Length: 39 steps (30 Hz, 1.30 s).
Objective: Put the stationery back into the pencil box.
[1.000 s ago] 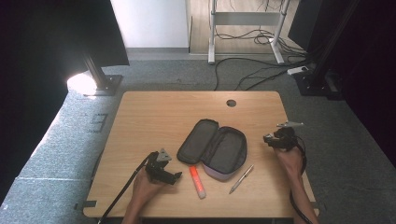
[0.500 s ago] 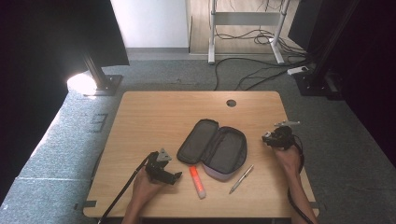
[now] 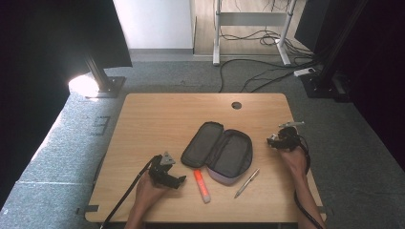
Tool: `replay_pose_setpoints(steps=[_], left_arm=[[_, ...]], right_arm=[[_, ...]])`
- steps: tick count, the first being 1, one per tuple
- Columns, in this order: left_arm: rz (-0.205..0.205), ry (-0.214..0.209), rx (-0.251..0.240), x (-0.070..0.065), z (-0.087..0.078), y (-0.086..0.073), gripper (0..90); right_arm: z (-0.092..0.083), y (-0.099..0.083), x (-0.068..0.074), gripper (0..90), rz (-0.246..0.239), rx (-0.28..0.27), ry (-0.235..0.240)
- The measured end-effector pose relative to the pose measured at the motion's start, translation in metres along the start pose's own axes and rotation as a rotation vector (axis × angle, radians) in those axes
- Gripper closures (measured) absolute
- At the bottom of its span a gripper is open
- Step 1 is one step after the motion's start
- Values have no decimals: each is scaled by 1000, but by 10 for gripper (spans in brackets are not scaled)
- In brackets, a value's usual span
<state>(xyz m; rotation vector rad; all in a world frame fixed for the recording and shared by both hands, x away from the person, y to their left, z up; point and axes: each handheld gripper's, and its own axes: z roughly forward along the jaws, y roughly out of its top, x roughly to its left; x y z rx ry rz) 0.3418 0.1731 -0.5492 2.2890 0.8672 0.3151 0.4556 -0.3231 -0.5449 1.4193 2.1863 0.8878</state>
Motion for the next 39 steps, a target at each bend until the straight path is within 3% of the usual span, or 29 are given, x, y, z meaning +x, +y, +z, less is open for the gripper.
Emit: replay_pose_setpoints(steps=[2, 5, 19, 39], left_arm=[[0, 0, 0, 0, 0, 0, 0], [0, 0, 0, 0, 0, 0, 0], [0, 0, 0, 0, 0, 0, 0], [0, 0, 0, 0, 0, 0, 0]], right_arm=[[1, 1, 0, 356, -5, -1, 1], [2, 3, -1, 430, -10, -7, 11], [-1, 1, 1, 449, 16, -14, 12], [-29, 14, 16, 450, -11, -52, 53]])
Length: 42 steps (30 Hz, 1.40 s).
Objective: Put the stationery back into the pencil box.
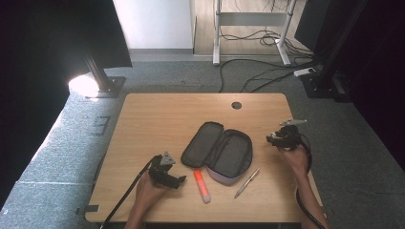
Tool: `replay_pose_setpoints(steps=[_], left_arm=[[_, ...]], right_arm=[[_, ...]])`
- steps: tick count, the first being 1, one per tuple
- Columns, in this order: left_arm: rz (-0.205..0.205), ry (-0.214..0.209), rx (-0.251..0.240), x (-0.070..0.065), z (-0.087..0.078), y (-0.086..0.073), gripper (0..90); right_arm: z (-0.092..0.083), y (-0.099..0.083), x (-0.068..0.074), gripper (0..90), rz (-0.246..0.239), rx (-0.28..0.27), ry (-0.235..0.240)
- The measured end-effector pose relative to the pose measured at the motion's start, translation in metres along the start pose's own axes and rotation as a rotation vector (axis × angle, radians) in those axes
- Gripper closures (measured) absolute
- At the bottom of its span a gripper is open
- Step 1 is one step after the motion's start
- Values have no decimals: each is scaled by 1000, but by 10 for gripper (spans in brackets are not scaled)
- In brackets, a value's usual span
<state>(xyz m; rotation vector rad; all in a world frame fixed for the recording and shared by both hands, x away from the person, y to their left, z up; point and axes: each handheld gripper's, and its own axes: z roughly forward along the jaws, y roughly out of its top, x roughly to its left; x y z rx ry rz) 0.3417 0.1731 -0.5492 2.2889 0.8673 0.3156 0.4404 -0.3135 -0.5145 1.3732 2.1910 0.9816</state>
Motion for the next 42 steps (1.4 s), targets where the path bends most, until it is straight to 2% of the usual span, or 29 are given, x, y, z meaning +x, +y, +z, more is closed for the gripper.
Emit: replay_pose_setpoints(steps=[17, 42], left_arm=[[0, 0, 0, 0, 0, 0, 0], [0, 0, 0, 0, 0, 0, 0]], right_arm=[[-11, 17, 21, 450, -32, -23, 48], [-21, 38, 58, 450, -115, -38, 98]])
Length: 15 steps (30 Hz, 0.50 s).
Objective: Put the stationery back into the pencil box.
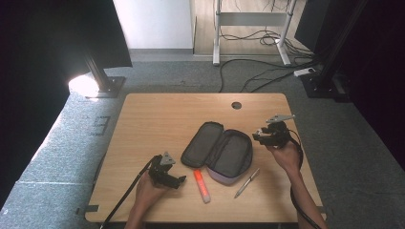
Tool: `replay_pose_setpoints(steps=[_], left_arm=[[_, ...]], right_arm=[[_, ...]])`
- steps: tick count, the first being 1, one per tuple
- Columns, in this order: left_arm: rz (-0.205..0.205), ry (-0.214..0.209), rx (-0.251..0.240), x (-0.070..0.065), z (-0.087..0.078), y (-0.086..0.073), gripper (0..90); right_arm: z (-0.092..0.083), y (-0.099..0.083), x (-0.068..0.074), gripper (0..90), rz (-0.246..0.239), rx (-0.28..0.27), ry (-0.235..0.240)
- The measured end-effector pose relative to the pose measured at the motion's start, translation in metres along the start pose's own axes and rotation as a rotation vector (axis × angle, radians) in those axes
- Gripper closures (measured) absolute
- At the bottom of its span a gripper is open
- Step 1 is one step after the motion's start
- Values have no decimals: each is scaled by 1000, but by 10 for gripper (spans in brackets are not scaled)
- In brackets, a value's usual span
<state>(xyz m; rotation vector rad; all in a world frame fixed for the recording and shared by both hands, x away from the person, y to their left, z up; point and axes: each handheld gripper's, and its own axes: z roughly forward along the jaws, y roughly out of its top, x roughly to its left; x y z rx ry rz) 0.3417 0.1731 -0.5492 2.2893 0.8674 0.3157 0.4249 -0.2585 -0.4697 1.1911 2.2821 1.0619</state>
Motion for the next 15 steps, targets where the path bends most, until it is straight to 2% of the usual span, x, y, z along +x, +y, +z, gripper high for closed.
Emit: replay_pose_setpoints(steps=[15], left_arm=[[0, 0, 0, 0, 0, 0, 0]], right_arm=[[8, 12, 22, 450, -50, 1, 41]])
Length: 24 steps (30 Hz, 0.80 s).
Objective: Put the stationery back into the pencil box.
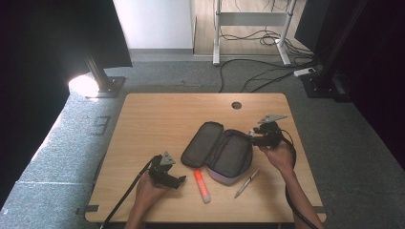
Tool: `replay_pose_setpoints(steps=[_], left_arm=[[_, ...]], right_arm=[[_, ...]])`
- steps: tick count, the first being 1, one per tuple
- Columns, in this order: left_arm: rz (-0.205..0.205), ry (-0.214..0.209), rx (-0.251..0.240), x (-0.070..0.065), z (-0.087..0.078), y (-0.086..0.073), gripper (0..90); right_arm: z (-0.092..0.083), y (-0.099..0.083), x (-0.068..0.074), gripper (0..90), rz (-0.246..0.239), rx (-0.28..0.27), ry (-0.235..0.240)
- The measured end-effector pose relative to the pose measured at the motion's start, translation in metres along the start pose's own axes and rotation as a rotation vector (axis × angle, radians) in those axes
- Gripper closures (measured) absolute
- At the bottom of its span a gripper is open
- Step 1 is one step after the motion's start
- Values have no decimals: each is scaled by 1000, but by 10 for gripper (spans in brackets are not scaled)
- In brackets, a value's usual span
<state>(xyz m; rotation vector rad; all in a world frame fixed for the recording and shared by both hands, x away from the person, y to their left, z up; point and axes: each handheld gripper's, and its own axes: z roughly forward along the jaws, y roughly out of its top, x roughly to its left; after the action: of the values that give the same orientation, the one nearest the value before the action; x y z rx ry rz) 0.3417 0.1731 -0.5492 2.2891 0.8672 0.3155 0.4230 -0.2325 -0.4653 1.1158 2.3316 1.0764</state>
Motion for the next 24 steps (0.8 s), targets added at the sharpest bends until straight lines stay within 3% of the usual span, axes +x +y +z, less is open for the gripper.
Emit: replay_pose_setpoints(steps=[24], left_arm=[[0, 0, 0, 0, 0, 0, 0]], right_arm=[[24, 12, 30, 450, -49, 11, 56]])
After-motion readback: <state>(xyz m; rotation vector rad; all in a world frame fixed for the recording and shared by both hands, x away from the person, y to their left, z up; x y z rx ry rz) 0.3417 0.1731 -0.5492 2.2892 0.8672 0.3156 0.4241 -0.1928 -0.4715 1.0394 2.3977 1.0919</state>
